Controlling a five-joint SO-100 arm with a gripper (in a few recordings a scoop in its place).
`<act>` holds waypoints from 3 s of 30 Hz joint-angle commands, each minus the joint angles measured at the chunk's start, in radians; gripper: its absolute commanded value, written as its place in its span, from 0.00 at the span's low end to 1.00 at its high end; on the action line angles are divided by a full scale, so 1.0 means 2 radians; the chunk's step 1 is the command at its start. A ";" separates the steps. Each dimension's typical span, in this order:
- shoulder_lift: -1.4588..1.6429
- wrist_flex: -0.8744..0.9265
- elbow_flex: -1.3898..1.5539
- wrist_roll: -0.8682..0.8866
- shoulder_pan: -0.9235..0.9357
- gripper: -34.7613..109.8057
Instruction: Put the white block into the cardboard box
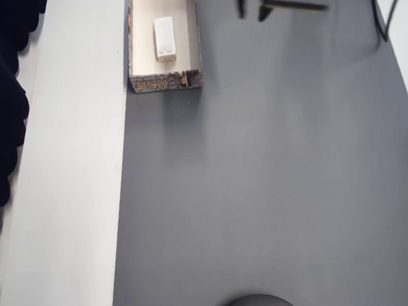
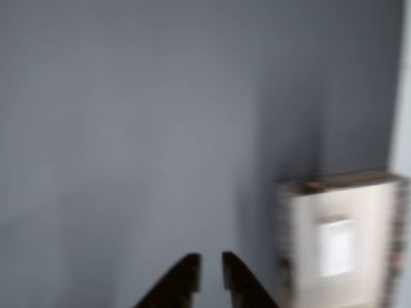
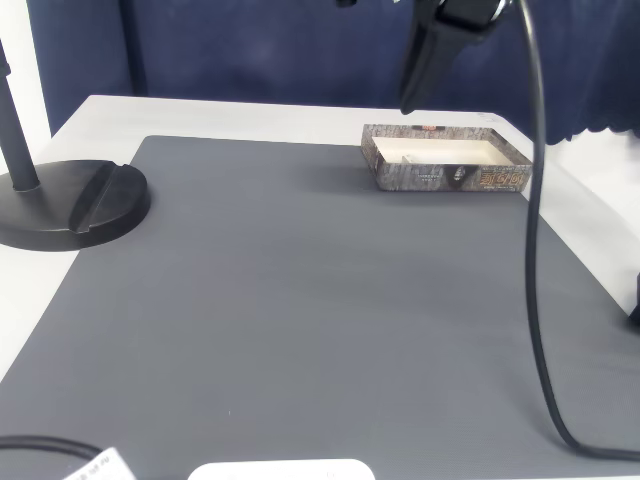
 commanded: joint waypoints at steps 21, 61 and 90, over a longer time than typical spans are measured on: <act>0.299 -0.080 0.365 -0.290 -0.300 0.23; 0.877 -0.211 0.880 -0.318 -0.314 0.23; 0.903 -0.225 0.939 -0.312 -0.317 0.23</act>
